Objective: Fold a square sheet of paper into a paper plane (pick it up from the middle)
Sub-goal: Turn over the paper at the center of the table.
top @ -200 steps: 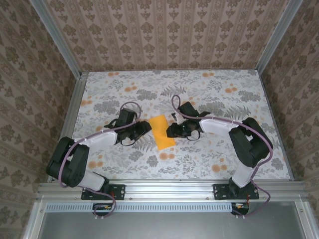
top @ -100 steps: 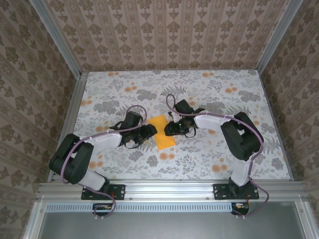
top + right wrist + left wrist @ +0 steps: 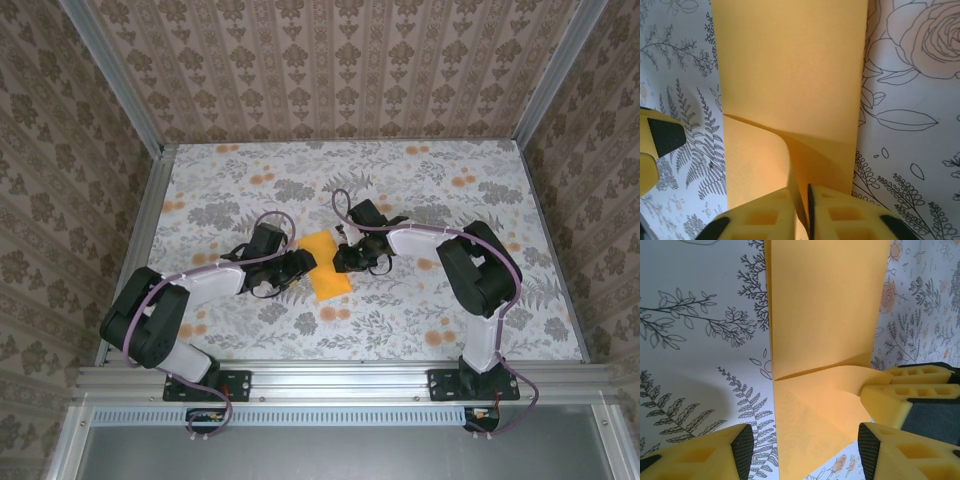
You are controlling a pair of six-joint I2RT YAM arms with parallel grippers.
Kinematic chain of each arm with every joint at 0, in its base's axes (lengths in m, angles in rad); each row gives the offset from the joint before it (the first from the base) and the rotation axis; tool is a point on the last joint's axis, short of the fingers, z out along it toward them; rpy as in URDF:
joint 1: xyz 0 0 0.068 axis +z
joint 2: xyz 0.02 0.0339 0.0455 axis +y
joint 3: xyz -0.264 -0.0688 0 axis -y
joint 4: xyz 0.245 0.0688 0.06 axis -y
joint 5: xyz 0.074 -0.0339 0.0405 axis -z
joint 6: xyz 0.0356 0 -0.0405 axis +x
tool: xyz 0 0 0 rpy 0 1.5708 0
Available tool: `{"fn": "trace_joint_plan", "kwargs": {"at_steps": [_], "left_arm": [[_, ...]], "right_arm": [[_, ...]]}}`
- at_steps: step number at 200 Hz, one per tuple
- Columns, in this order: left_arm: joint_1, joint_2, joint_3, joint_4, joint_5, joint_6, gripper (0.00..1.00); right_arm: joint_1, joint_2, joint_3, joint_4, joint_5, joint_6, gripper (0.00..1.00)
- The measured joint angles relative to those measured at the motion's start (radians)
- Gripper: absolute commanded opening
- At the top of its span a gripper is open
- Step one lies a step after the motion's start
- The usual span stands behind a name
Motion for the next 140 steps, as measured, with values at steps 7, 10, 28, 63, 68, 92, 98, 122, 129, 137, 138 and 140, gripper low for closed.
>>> {"fn": "trace_joint_plan", "kwargs": {"at_steps": [7,10,28,63,68,92,98,122,129,137,138,140], "left_arm": [[0.000,0.000,0.000,0.006,0.004,-0.002,0.60],[0.000,0.000,0.000,0.008,0.005,-0.002,0.60],[0.000,0.000,-0.003,0.033,0.019,-0.009,0.60],[0.001,0.000,-0.025,0.087,0.049,-0.028,0.63],[0.001,0.000,-0.028,0.093,0.053,-0.030,0.64],[0.001,0.000,-0.040,0.136,0.068,-0.047,0.66],[0.001,0.000,-0.044,0.150,0.071,-0.051,0.66],[0.000,0.000,-0.053,0.201,0.076,-0.064,0.65],[0.000,0.000,-0.053,0.216,0.076,-0.067,0.63],[0.000,0.000,-0.053,0.233,0.076,-0.070,0.60],[-0.001,0.000,-0.053,0.236,0.076,-0.071,0.60],[-0.001,0.000,-0.053,0.240,0.075,-0.073,0.59]], "right_arm": [[-0.003,0.000,0.000,0.003,-0.008,0.005,0.12],[-0.004,0.000,0.000,0.005,-0.013,0.010,0.12],[-0.018,0.000,-0.009,0.051,-0.059,0.049,0.10],[-0.071,-0.012,-0.076,0.197,-0.190,0.194,0.09],[-0.078,-0.016,-0.088,0.223,-0.209,0.222,0.09],[-0.099,-0.034,-0.117,0.319,-0.269,0.336,0.09],[-0.101,-0.040,-0.123,0.346,-0.283,0.365,0.10],[-0.101,-0.055,-0.138,0.440,-0.327,0.460,0.10],[-0.101,-0.055,-0.141,0.465,-0.338,0.484,0.10],[-0.101,-0.055,-0.146,0.487,-0.346,0.507,0.10],[-0.101,-0.055,-0.146,0.489,-0.346,0.510,0.10],[-0.101,-0.055,-0.148,0.493,-0.348,0.516,0.10]]}}
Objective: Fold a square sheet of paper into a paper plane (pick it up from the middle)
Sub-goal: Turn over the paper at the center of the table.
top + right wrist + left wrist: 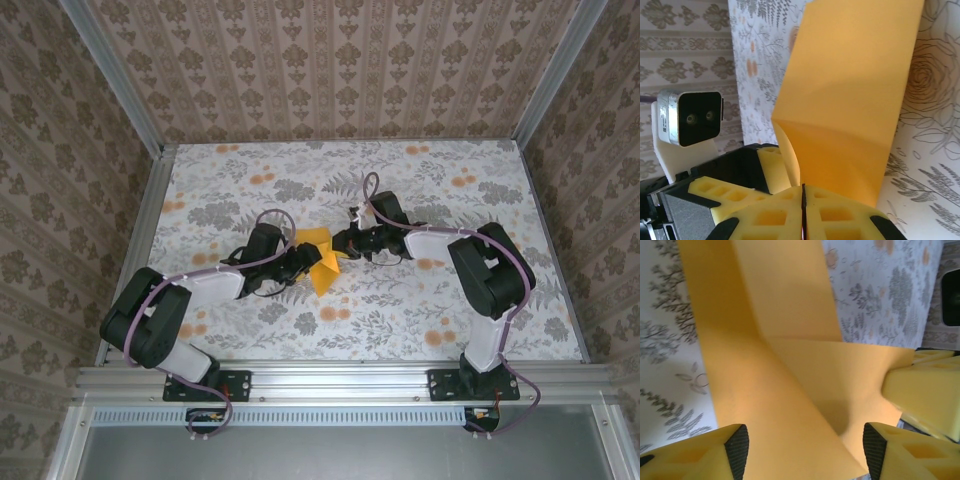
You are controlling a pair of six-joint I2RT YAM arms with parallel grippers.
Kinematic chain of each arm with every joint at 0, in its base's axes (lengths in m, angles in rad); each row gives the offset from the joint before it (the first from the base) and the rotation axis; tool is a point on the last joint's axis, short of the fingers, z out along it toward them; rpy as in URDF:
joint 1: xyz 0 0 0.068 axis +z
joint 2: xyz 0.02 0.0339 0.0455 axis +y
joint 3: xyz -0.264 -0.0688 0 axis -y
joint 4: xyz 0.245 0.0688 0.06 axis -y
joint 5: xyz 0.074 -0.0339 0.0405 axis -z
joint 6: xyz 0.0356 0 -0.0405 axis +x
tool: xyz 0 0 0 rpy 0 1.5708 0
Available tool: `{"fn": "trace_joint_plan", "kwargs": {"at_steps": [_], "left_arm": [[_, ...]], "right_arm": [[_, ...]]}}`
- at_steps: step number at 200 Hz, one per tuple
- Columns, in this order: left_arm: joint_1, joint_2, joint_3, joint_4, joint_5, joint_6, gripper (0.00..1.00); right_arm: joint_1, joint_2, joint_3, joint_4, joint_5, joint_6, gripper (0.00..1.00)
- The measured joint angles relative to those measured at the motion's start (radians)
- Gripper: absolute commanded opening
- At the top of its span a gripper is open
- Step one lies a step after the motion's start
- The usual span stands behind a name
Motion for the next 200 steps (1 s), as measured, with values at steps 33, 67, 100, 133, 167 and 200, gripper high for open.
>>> {"fn": "trace_joint_plan", "kwargs": {"at_steps": [33,67,100,133,167,200], "left_arm": [[-0.005,0.000,0.000,0.044,-0.016,-0.005,0.45],[-0.005,0.000,0.000,0.078,-0.035,-0.004,0.32],[-0.005,0.006,0.000,0.095,-0.051,-0.003,0.22],[-0.005,0.006,0.000,0.096,-0.056,0.003,0.12],[-0.005,0.006,0.000,0.095,-0.060,0.016,0.05],[-0.006,0.002,0.024,0.027,-0.077,0.055,0.04]], "right_arm": [[0.000,0.000,-0.013,0.032,-0.018,0.048,0.10],[-0.001,0.000,-0.023,0.039,-0.020,0.065,0.10],[-0.005,0.000,-0.026,0.047,-0.020,0.078,0.10],[-0.015,0.000,-0.037,0.056,-0.019,0.085,0.13],[-0.029,-0.002,-0.042,0.050,-0.018,0.083,0.33],[-0.064,-0.071,-0.047,-0.071,0.029,-0.001,0.58]]}}
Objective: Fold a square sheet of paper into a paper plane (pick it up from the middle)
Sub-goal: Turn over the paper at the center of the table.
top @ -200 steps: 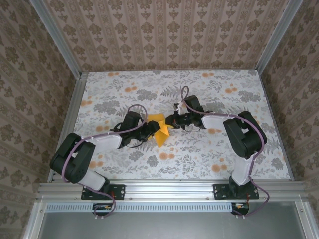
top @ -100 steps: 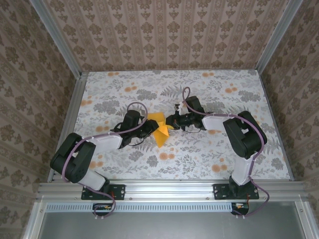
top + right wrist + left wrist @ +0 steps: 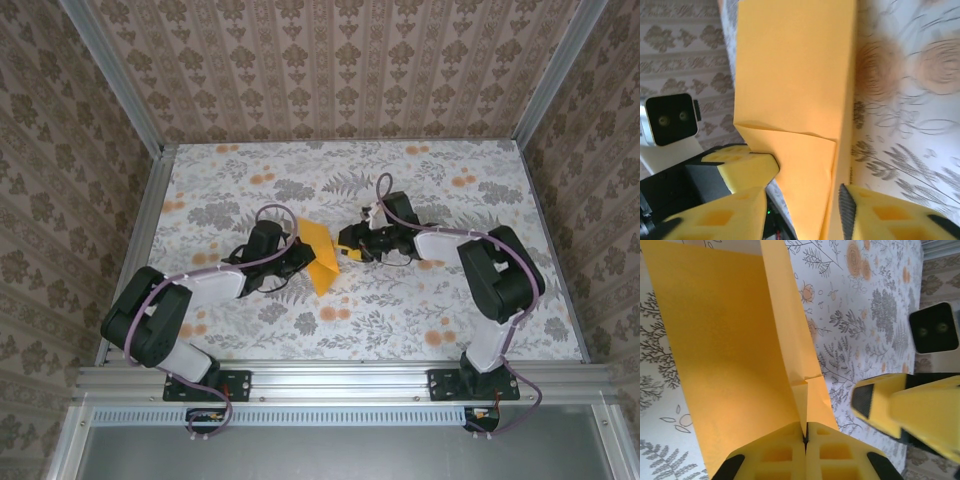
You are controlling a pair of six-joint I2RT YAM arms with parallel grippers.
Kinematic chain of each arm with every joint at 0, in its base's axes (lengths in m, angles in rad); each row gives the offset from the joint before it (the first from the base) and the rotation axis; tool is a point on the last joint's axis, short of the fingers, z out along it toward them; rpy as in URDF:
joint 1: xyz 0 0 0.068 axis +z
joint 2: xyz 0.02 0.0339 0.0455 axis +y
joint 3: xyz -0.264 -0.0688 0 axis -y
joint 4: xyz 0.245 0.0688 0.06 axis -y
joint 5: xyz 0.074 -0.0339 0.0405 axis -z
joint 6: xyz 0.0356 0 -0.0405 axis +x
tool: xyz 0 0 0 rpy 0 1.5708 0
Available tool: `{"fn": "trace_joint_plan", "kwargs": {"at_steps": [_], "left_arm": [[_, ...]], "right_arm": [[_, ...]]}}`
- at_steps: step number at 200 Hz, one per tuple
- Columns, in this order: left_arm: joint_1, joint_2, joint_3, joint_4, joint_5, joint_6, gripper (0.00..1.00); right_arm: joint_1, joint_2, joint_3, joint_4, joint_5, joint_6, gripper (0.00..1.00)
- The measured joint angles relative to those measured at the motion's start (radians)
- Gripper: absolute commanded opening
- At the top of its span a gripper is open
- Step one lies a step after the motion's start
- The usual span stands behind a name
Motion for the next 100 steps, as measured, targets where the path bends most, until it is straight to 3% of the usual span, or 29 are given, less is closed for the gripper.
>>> {"fn": "trace_joint_plan", "kwargs": {"at_steps": [29,69,100], "left_arm": [[-0.008,-0.071,0.083,-0.198,-0.040,0.090,0.05],[-0.034,-0.198,0.319,-0.555,-0.156,0.267,0.06],[-0.055,-0.203,0.511,-0.840,-0.300,0.396,0.07]], "right_arm": [[-0.027,-0.122,0.000,-0.149,0.124,-0.127,0.74],[-0.034,-0.280,-0.008,-0.265,0.320,-0.269,0.84],[-0.036,-0.356,-0.045,-0.284,0.435,-0.320,0.88]]}}
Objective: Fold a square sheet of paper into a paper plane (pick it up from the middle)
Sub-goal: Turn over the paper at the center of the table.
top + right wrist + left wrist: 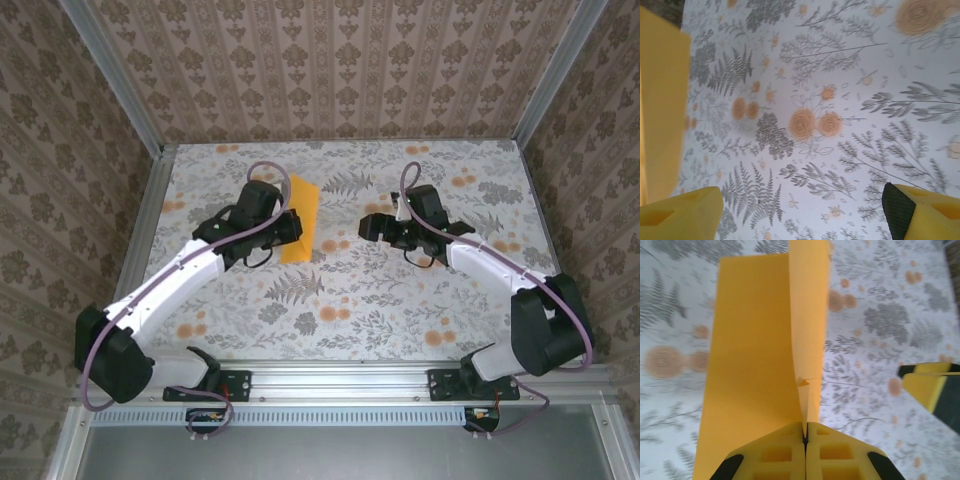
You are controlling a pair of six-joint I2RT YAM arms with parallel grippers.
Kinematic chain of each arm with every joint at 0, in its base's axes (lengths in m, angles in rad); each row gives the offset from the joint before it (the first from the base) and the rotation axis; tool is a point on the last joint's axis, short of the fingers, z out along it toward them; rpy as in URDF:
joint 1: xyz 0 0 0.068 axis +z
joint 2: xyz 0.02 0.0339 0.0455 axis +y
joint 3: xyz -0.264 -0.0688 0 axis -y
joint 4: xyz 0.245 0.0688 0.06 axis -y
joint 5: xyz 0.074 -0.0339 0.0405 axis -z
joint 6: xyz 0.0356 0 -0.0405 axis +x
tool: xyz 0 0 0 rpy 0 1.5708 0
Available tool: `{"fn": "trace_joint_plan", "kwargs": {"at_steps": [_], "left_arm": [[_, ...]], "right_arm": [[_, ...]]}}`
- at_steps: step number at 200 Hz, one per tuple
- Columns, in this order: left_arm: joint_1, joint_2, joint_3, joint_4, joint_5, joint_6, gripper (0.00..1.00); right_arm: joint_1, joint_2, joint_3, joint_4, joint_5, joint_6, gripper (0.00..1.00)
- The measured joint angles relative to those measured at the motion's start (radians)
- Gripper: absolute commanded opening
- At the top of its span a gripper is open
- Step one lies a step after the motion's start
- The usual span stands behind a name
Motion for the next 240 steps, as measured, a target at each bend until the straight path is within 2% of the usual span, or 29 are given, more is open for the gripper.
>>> {"fn": "trace_joint_plan", "kwargs": {"at_steps": [27,53,80,115,141,171,240], "left_arm": [[-0.042,0.075,0.132,-0.205,-0.179,0.084,0.07],[-0.110,0.239,0.241,-0.354,-0.386,0.138,0.07],[-0.176,0.447,0.334,-0.447,-0.559,0.182,0.07],[-0.238,0.692,0.460,-0.519,-0.705,0.218,0.08],[-0.270,0.821,0.532,-0.524,-0.743,0.237,0.10],[-0.295,0.903,0.565,-0.512,-0.732,0.246,0.15],[-0.307,0.917,0.570,-0.470,-0.620,0.245,0.42]], "right_arm": [[0.000,-0.048,-0.035,-0.015,0.081,-0.019,0.89],[-0.001,-0.090,-0.058,-0.019,0.144,-0.024,0.89],[-0.007,-0.114,-0.071,-0.022,0.187,-0.023,0.89],[-0.031,-0.131,-0.084,-0.040,0.225,-0.023,0.89],[-0.053,-0.149,-0.104,-0.043,0.243,-0.019,0.89],[-0.072,-0.168,-0.126,-0.046,0.264,-0.012,0.89],[-0.101,-0.175,-0.143,-0.055,0.278,0.015,0.89]]}}
